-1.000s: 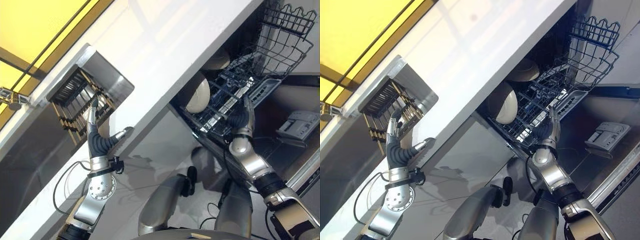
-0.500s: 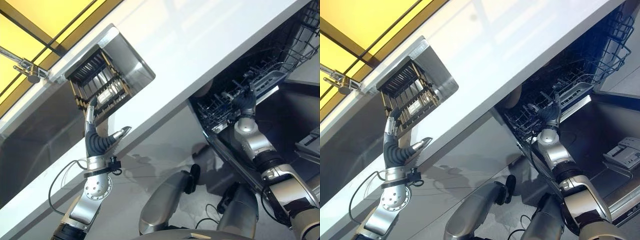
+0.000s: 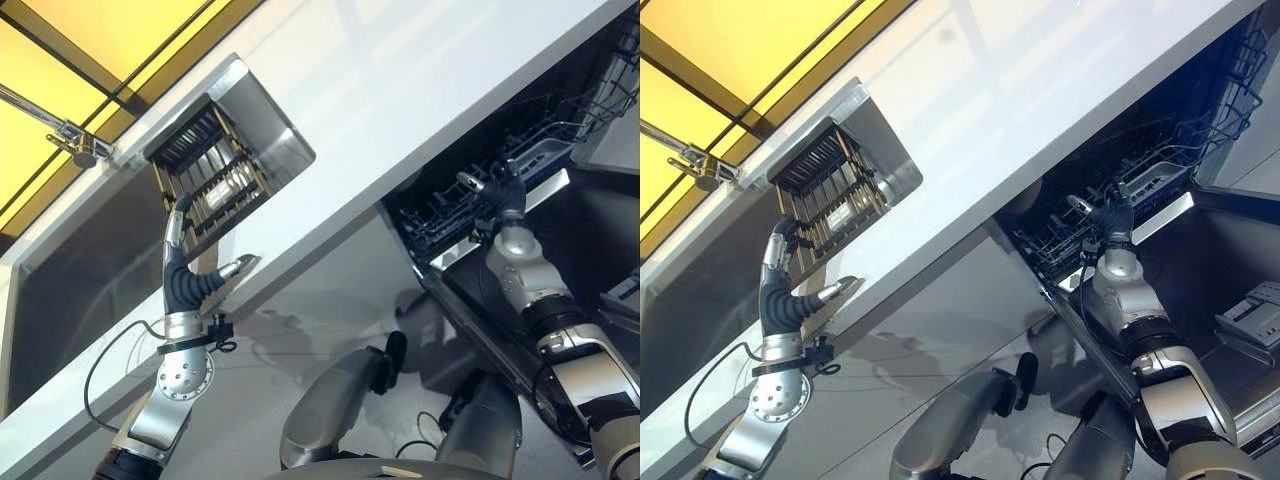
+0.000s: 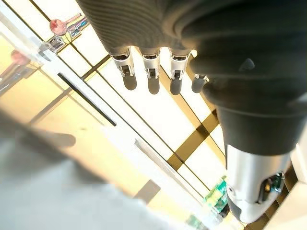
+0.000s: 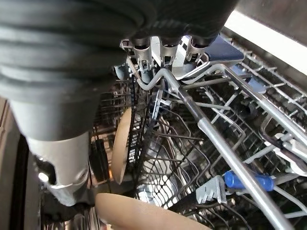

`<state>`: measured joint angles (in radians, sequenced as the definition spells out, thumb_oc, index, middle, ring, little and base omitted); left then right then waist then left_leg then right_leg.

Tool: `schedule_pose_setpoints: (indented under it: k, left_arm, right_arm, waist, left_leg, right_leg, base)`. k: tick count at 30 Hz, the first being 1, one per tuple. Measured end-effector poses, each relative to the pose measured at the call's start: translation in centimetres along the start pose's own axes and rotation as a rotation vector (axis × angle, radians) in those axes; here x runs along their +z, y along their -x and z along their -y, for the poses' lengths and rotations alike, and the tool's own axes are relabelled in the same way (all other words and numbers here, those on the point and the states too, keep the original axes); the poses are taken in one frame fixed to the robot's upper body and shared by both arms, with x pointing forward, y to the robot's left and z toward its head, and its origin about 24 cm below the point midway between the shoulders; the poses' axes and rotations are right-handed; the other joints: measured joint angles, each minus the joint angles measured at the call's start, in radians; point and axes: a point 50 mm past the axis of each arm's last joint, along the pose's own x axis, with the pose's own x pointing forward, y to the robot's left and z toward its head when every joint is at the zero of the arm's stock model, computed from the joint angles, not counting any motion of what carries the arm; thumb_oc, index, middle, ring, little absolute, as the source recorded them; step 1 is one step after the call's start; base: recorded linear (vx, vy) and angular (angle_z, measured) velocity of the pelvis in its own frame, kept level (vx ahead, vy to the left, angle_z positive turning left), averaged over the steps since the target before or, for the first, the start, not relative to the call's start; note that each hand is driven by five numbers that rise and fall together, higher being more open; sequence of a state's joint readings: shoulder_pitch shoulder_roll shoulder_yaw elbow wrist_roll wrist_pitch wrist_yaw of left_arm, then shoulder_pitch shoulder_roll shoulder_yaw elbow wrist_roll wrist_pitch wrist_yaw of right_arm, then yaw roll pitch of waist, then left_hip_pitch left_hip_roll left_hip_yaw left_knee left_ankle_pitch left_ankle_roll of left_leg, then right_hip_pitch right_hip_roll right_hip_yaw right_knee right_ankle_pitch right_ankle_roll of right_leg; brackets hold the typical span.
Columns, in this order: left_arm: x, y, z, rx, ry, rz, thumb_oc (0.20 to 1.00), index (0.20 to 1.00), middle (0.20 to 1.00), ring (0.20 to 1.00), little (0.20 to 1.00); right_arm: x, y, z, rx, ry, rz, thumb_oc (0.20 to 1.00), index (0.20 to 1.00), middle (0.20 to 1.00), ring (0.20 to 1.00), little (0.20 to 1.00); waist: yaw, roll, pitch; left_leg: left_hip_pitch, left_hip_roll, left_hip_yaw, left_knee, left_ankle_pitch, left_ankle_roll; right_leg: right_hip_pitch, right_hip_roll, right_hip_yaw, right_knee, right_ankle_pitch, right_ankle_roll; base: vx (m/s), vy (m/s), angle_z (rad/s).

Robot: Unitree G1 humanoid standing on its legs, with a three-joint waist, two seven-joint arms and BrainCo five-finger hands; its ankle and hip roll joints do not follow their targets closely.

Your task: Pick up plates and place into dishwasher.

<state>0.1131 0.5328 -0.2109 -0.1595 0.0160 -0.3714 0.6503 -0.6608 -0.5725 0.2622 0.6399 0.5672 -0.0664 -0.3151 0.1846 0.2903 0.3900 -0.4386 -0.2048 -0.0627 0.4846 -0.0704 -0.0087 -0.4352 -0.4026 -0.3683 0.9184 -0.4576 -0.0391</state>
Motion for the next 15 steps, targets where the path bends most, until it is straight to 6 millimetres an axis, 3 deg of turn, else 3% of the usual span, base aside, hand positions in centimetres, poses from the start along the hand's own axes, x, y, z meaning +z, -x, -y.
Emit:
schedule_pose_setpoints:
  k: [7,15]
  left_arm:
    - [0.3,-0.4,0.2,-0.019,0.011,0.026,1.000,1.000,1.000,1.000,1.000]
    - [1.1,-1.7,0.5,0.005,0.020,0.080,1.000,1.000,1.000,1.000,1.000]
  right_arm:
    - [0.1,-0.1,0.1,0.031,0.003,-0.008,1.000,1.000,1.000,1.000,1.000]
    - [-0.8,0.6,-1.5,-0.079,0.204,-0.019,1.000,1.000,1.000,1.000,1.000]
  waist:
    - [-0.002,0.002,0.000]
    - [-0.008,0.000,0.002]
  left_leg:
    - [0.012,0.012,0.000,-0.010,0.000,-0.001]
    - [0.026,0.057,-0.007,-0.027,0.007,-0.007]
  right_leg:
    - [0.025,0.017,-0.010,-0.022,0.001,0.001]
    - [0.068,0.082,-0.019,-0.092,0.026,-0.007]
  base:
    - [-0.04,-0.085,0.02]
    - [-0.11,-0.140,0.06]
